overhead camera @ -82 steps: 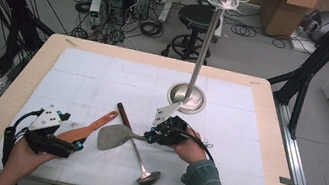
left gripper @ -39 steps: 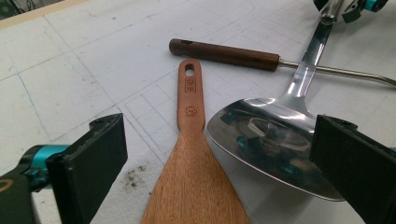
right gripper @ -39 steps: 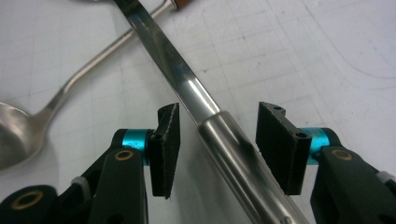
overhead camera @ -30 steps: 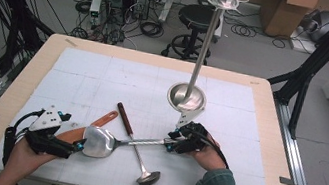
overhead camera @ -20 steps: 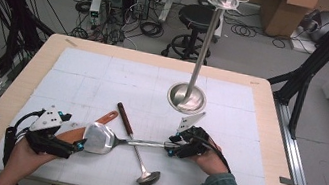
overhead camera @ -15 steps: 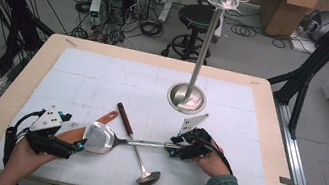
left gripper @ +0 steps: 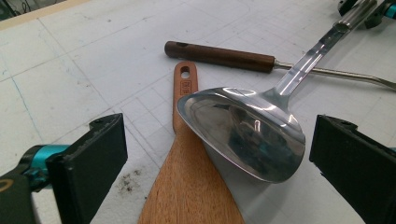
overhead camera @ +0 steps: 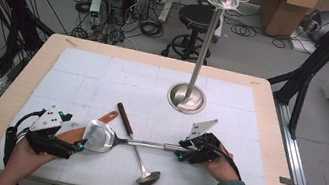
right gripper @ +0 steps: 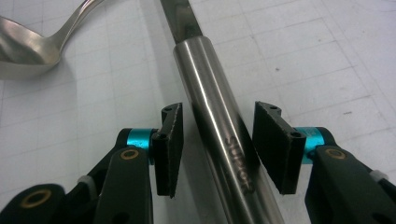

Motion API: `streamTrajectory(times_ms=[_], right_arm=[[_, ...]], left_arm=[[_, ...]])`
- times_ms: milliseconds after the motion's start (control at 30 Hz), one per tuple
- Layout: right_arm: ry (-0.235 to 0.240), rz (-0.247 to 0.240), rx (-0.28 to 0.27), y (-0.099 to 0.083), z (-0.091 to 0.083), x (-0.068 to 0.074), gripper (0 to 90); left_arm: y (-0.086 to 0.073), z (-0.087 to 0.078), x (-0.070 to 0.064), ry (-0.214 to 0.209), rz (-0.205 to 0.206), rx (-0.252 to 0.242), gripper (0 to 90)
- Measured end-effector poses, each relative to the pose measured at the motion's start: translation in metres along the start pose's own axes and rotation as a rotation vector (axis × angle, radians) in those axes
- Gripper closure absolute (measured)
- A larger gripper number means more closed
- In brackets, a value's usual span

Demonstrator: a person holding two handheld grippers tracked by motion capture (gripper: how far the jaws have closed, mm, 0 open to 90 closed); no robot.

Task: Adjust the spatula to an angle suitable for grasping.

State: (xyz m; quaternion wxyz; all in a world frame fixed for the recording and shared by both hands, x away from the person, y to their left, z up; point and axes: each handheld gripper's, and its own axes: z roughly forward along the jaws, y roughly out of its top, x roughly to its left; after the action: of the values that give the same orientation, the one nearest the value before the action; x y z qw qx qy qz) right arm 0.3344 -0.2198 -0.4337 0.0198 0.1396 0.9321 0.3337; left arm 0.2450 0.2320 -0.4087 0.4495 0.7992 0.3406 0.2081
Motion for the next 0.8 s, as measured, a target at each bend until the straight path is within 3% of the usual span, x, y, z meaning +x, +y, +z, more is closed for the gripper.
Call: streamTrajectory(times_ms=[800], right_arm=[[0.017, -0.022, -0.031, -0.0036, -0.0001, -0.0050, 60.5]], left_arm=[[-0.0003, 0.0003, 0.0023, -0.004, -0.004, -0.009, 4.7]])
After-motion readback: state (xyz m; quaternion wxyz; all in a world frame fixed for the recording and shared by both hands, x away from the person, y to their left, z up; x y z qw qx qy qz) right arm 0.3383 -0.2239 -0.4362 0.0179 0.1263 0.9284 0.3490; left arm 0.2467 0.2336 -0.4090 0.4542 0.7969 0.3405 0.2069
